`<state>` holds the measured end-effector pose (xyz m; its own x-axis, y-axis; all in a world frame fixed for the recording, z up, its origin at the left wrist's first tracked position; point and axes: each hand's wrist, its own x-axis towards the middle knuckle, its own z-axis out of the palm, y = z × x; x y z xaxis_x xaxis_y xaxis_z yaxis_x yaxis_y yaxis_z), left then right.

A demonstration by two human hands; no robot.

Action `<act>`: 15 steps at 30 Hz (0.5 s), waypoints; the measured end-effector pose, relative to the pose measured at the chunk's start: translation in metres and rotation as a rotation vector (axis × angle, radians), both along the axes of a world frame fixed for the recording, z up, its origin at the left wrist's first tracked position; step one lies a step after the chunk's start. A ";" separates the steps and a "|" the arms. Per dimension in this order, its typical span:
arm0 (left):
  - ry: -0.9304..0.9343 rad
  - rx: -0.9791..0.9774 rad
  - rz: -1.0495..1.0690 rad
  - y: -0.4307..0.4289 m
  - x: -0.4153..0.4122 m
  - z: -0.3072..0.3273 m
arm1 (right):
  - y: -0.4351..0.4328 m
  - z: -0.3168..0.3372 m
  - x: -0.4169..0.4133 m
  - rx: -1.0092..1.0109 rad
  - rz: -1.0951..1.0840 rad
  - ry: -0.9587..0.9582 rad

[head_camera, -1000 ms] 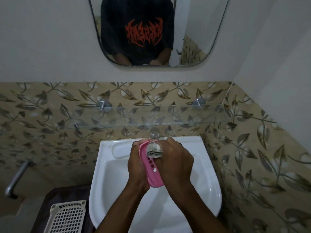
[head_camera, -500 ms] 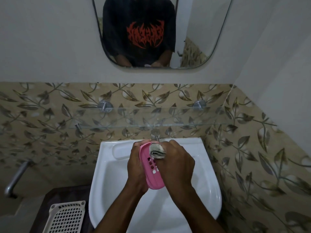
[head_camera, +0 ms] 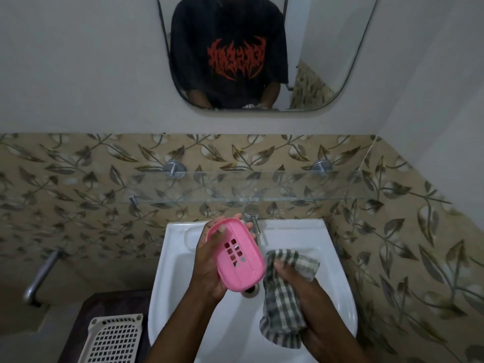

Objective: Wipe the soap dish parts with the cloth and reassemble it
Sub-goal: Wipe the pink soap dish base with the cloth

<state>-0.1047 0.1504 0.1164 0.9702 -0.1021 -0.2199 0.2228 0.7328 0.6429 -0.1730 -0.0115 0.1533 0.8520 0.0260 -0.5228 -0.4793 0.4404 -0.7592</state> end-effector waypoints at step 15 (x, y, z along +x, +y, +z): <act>0.050 0.411 0.117 -0.019 -0.011 0.012 | -0.008 0.003 0.016 -0.642 -0.087 -0.330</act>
<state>-0.1155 0.1317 0.1288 0.9570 0.1136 -0.2667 0.1922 0.4401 0.8771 -0.1569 -0.0199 0.1559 0.9531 -0.2745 -0.1273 -0.1639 -0.1147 -0.9798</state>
